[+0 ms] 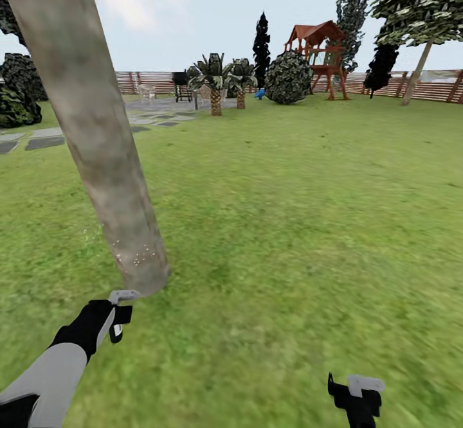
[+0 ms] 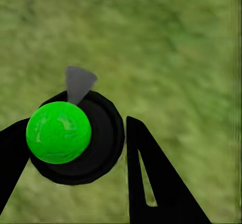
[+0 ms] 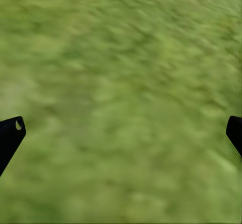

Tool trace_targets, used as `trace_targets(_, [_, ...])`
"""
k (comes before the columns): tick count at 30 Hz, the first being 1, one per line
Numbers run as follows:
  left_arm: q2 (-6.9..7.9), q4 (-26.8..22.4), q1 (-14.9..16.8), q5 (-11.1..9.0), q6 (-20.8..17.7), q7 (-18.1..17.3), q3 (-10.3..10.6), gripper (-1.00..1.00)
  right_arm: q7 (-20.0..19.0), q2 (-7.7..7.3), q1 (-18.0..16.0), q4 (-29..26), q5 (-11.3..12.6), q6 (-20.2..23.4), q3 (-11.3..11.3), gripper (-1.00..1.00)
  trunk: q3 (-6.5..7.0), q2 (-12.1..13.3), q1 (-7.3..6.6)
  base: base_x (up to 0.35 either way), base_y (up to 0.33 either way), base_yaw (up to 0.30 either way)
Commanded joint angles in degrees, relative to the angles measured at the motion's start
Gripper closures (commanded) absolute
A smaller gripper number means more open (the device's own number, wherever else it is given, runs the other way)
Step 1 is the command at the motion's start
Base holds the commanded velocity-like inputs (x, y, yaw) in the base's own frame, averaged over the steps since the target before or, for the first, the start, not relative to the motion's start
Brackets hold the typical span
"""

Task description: In the garden, pick up the pesticide atomizer on the floor and spray pesticide onto both trees until each tree trunk is fully covered.

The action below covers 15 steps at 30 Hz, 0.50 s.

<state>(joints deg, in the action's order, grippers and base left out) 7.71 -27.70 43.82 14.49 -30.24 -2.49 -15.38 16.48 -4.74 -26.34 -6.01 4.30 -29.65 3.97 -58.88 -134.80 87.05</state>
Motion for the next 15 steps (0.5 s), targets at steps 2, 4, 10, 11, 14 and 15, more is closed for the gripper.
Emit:
trace_targets(2, [-0.08, -0.3, 0.5, 0.6, -0.2, -0.5, -0.3, 1.0, 0.1, -0.01, 0.0, 0.0, 0.4, -0.1, 0.4, -1.0, -0.05, 0.0, 0.01, 0.233, -0.202, 0.006])
trace_targets(4, [-0.08, -1.3, 0.4, 0.6, -0.3, -0.5, -0.3, 1.0, 0.1, -0.01, 0.0, 0.0, 0.4, -0.1, 0.4, -1.0, -0.05, 0.0, 0.01, 0.24, -0.193, 0.001])
trace_targets(10, [-0.14, -4.6, 0.8, 0.5, -1.2, -0.8, -0.2, 1.0, 0.1, -0.01, 0.0, 0.0, 0.4, -0.1, 0.5, -1.0, -0.05, 0.0, 0.01, 0.072, -0.056, 0.062])
trace_targets(11, [-0.32, -5.1, 1.0, 0.5, -1.4, -0.9, -0.1, 1.0, 0.1, -0.01, 0.0, 0.0, 0.4, -0.1, 0.5, -1.0, -0.05, 0.0, 0.01, 0.004, -0.003, 0.242])
trace_targets(14, [-1.12, -8.9, 2.5, 0.7, -5.7, -1.0, 0.7, 1.0, 0.1, -0.01, 0.0, 0.0, 0.4, -0.1, 0.5, -1.0, -0.05, 0.0, 0.01, 0.001, -0.001, 0.267])
trace_targets(15, [-1.21, -10.1, 3.0, 0.7, -7.6, -1.1, 1.4, 1.0, 0.1, -0.01, 0.0, 0.0, 0.4, -0.1, 0.5, -1.0, -0.05, 0.0, 0.01, 0.0, 0.0, 0.276])
